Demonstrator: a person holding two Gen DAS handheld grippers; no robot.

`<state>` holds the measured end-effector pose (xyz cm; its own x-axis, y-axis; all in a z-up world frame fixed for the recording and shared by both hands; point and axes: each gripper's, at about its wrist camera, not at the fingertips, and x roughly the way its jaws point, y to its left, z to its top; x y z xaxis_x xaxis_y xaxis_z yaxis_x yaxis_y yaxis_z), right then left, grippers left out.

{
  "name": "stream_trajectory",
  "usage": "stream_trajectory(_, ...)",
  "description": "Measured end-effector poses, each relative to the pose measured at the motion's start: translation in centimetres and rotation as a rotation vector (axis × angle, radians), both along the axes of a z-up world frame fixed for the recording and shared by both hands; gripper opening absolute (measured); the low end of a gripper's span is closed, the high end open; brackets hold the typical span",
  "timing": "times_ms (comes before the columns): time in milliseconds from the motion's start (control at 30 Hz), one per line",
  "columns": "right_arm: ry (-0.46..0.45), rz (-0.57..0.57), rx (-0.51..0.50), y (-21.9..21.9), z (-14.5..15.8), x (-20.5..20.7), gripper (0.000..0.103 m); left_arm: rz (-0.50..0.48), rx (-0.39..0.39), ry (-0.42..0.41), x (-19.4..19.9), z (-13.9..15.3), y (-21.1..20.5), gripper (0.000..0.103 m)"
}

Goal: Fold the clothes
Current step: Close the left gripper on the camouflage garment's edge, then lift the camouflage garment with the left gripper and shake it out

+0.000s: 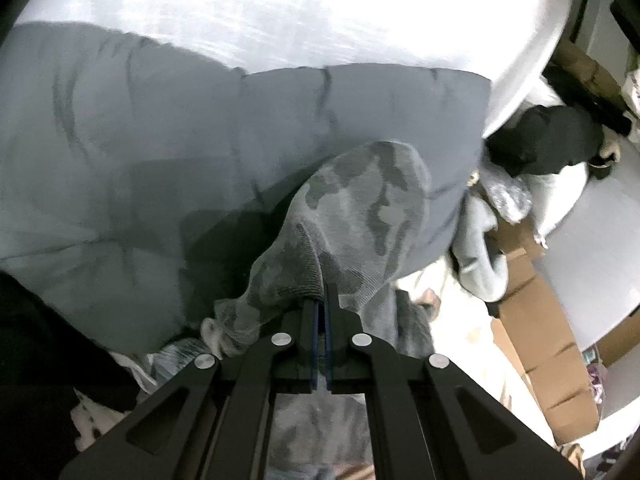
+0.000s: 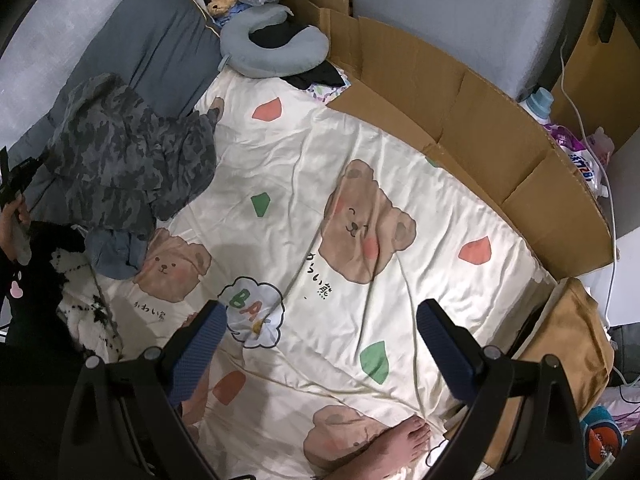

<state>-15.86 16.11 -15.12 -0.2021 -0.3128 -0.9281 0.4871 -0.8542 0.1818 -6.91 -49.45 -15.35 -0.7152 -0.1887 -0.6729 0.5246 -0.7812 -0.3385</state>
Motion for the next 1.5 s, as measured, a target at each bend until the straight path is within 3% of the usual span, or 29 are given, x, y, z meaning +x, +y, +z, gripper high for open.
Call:
stream_trajectory(367,0.023,0.031,-0.05,-1.1,2.0,0.1,0.096,-0.192,0.017,-0.007,-2.5,3.1,9.8,0.0)
stream_trajectory(633,0.011,0.025,-0.083,-0.6,2.6,0.2,0.096,-0.308,0.056,-0.032,-4.0,2.5,16.4,0.0)
stream_trajectory(1100,-0.005,0.038,-0.101,0.3,2.5,0.3,0.096,-0.538,0.158,-0.157,-5.1,-3.9,29.7,0.0)
stream_trajectory(1500,-0.021,0.015,-0.09,1.2,1.8,-0.2,0.096,-0.535,0.228,-0.427,-5.8,-9.5,30.5,0.003)
